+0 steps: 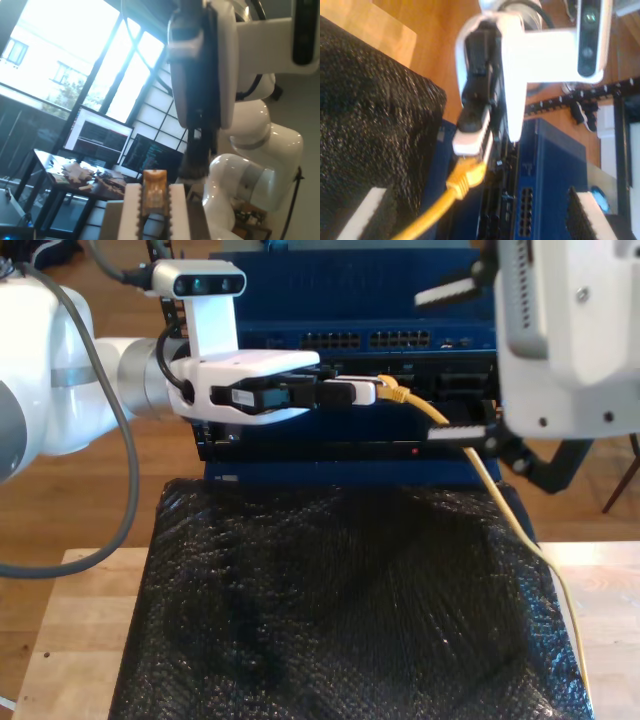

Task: Grab the cable and plug it in

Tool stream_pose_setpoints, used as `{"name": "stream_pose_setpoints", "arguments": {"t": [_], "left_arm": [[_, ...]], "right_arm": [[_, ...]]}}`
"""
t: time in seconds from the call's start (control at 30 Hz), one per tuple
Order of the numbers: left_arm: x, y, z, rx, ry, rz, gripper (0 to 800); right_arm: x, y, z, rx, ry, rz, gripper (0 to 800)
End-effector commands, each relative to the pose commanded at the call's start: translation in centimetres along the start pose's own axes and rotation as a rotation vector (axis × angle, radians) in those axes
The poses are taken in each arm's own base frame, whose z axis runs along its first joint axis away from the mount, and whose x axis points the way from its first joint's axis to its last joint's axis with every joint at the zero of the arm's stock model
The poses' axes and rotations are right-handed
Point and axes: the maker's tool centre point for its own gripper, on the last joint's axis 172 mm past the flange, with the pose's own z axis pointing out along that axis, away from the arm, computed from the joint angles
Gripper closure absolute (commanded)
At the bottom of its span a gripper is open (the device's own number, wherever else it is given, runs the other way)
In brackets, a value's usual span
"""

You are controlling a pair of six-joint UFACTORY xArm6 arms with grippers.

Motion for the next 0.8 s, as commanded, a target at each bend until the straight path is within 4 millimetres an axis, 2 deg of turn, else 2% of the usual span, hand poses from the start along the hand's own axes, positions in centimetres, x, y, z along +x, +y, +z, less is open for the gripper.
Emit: {"name": "stream_pose_setpoints", "arguments": {"t": [0.17, 0.5, 0.8], "left_arm": [[-0.4, -0.1, -0.1, -0.001, 0.014, -0.013, 797], [0.4, 0.8, 0.0, -0.039, 0.046, 0.002, 797], [0.4, 1.1, 0.1, -0.050, 0.047, 0.003, 794]], "right_arm": [[0.9, -0.6, 1.0, 0.002, 0.021, -0.024, 8], [-0.1, -0.7, 2.0, -0.023, 0.007, -0.019, 12], [0.2, -0.4, 2.2, -0.046, 0.011, -0.028, 89]]}}
